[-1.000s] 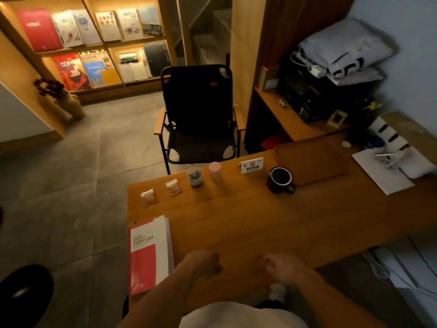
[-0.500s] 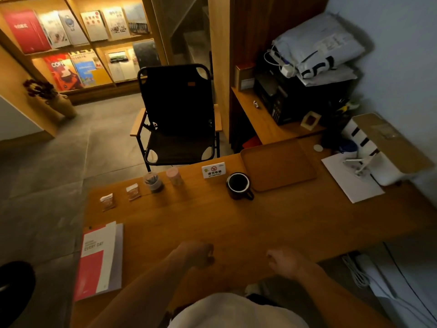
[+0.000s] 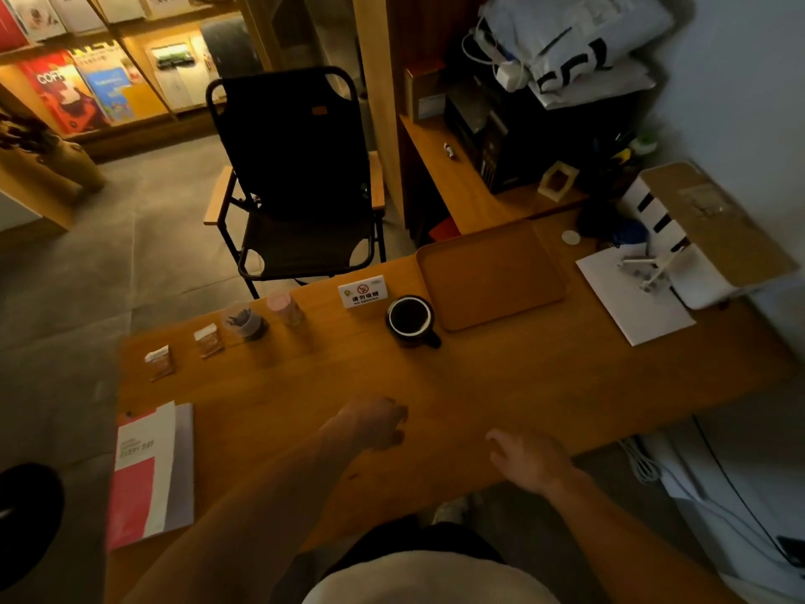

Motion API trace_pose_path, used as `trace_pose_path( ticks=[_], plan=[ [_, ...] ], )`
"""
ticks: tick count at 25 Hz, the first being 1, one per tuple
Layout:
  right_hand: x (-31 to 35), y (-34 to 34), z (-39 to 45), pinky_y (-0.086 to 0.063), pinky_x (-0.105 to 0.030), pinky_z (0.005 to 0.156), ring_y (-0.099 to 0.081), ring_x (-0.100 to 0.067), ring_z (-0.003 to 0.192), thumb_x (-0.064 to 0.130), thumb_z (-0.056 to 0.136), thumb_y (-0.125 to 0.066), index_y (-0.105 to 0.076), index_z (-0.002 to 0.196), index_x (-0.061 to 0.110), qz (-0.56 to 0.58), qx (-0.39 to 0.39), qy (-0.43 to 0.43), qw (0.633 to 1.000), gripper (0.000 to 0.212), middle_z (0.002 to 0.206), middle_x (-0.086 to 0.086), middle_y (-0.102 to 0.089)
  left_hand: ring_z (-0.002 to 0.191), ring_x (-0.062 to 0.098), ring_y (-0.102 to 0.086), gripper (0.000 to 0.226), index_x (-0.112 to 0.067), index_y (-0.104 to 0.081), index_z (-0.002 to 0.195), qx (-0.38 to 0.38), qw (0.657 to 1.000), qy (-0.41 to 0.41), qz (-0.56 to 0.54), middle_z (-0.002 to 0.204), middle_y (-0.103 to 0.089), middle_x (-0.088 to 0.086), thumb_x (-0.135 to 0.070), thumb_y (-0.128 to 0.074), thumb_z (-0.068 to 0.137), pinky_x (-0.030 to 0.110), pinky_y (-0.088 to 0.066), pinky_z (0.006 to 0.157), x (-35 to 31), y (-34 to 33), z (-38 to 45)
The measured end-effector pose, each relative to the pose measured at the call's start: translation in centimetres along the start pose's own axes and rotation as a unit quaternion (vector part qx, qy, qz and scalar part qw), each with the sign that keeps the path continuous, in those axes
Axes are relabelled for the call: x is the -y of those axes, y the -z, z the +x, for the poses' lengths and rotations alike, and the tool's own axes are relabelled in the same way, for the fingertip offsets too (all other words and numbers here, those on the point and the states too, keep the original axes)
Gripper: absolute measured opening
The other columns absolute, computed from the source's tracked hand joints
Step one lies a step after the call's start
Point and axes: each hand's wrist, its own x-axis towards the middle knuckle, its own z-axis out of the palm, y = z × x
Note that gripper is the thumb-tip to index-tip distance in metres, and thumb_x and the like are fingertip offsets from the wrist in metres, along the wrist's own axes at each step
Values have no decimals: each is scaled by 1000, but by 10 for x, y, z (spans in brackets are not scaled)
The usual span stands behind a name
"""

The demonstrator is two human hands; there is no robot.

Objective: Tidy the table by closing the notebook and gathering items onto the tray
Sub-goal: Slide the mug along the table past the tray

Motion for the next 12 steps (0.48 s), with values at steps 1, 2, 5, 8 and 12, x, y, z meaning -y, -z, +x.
trace_pose_path(
  ticks=[1,2,5,8,12],
  plan=[
    [0,-4,2,-46,-29,84,-59,-19,110,38,102,-38,-41,144,27,8,-14,-3,1000,43,131,-2,-59,112,32,-56,43,-18,-43,141,-11,1000,-5,9,137,-51,10,-37,-44,103,45,-47,87,2,3,5],
    [0,-9,6,-46,-30,88,-57,-19,116,39,102,-38,-38,146,28,15,-27,-5,1000,45,136,-1,-56,116,32,-54,44,-18,-43,141,-18,1000,-10,19,138,-50,10,-38,-45,102,46,-44,91,5,6,11],
    [0,-22,19,-45,-35,98,-51,-19,124,43,101,-39,-35,148,28,23,-50,-19,998,49,143,0,-49,124,31,-49,47,-20,-43,140,-43,998,-16,46,140,-47,9,-43,-47,100,49,-40,99,12,13,31],
    [-3,-38,37,-39,-42,107,-40,-22,137,48,100,-38,-24,152,30,23,-59,-51,997,58,153,-1,-38,125,28,-48,48,-21,-43,139,-93,993,-33,62,140,-47,7,-46,-49,98,47,-40,100,17,19,55],
    [-8,-62,62,-34,-49,110,-24,-29,144,60,93,-42,-9,154,32,5,-109,-90,990,75,161,-3,-21,118,28,-51,46,-19,-45,135,-180,982,-47,42,137,-46,8,-44,-50,96,42,-44,91,11,21,83]
  ],
)
